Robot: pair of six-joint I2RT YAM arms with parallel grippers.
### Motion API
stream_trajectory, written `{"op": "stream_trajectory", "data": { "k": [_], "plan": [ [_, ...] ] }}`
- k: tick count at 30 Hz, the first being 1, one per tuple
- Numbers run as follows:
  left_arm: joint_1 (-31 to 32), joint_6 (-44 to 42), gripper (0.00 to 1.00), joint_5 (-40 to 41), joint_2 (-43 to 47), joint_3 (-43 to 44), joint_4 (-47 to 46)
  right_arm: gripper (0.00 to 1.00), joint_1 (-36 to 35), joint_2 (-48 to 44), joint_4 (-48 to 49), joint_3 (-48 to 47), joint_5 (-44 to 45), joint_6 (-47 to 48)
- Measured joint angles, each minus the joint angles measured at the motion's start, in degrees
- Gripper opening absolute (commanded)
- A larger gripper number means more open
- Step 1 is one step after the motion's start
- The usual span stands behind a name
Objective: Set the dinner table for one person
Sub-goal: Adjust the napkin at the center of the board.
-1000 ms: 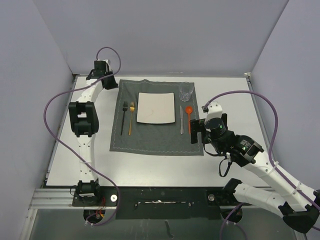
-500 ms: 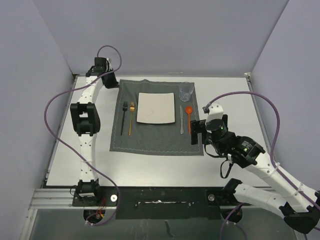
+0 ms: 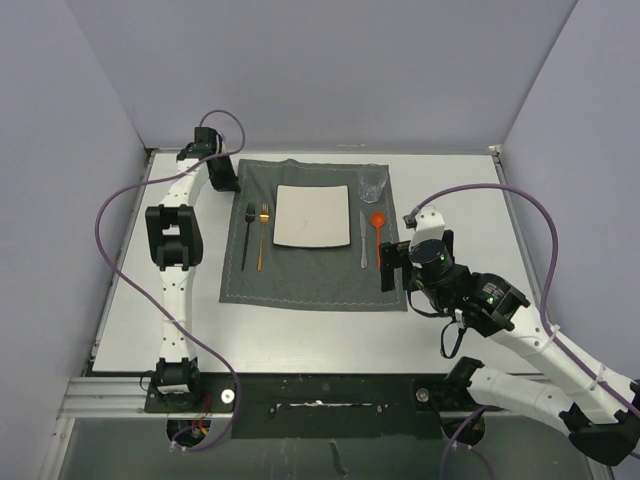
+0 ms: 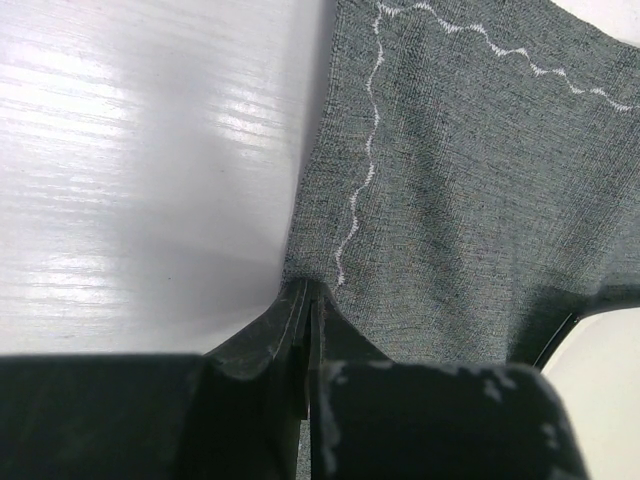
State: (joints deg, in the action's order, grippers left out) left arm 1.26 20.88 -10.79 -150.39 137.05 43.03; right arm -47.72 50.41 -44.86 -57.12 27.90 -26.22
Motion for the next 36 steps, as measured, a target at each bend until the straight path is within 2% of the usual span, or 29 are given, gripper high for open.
{"op": "stream_trajectory", "data": {
  "k": [11, 23, 36],
  "plan": [
    [0.1, 1.0, 0.00, 1.4, 0.2, -0.5, -0.2, 0.98, -0.4, 0.0, 0.0, 0.0, 0.0, 0.0],
    [-0.3, 1.0, 0.00, 3.7, 2.8, -5.0, -1.3, 0.98, -0.8, 0.0, 0.0, 0.0, 0.1, 0.0],
    [-0.6, 1.0, 0.00, 4.9, 3.0, -4.6, 0.0, 0.98, -1.1, -0.1, 0.0, 0.0, 0.2, 0.0]
  ]
}}
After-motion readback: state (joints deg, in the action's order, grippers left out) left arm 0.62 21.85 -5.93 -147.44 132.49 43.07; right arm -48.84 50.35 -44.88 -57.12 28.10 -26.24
